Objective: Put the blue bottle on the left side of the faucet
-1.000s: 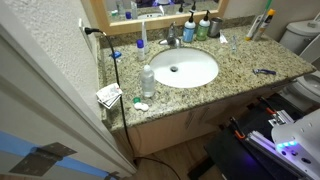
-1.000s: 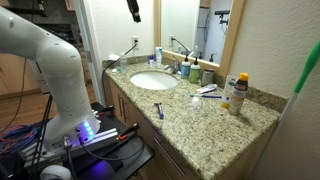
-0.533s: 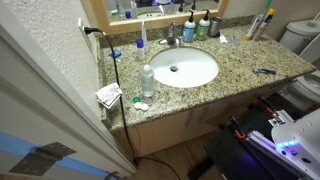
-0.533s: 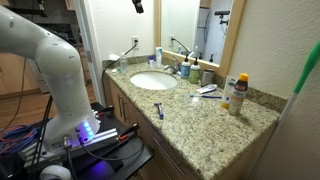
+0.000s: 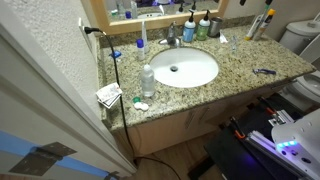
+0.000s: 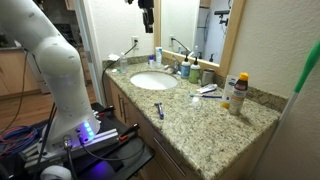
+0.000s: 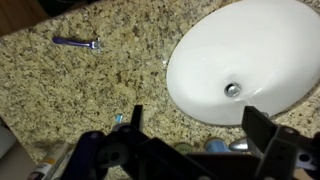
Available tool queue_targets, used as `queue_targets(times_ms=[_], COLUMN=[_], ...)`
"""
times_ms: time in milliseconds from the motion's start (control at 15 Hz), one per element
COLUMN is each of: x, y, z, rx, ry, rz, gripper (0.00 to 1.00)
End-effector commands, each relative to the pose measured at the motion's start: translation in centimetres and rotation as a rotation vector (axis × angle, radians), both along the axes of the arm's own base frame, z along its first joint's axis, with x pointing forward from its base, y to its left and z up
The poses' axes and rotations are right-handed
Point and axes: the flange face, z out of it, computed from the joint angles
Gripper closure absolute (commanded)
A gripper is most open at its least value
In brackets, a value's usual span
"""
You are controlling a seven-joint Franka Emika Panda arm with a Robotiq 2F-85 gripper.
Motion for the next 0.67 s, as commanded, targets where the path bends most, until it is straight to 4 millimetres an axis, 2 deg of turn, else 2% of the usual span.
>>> queue_targets(times_ms=[0, 200, 267, 400, 600], x=[1.2, 1.0, 1.6, 5.9, 11.3], y=[0.0, -0.1, 0.0, -0.6, -1.1], z=[0.0, -0.1, -1.6, -3.9, -4.3], rx=[0.004, 0.005, -0.02, -0.013, 0.024], ry=[0.008, 0.01, 0.039, 0.053, 0.049], rz=[-0.001, 0.0, -0.007, -0.007, 0.021], gripper=[0.0, 0.0, 0.0, 0.0, 0.0])
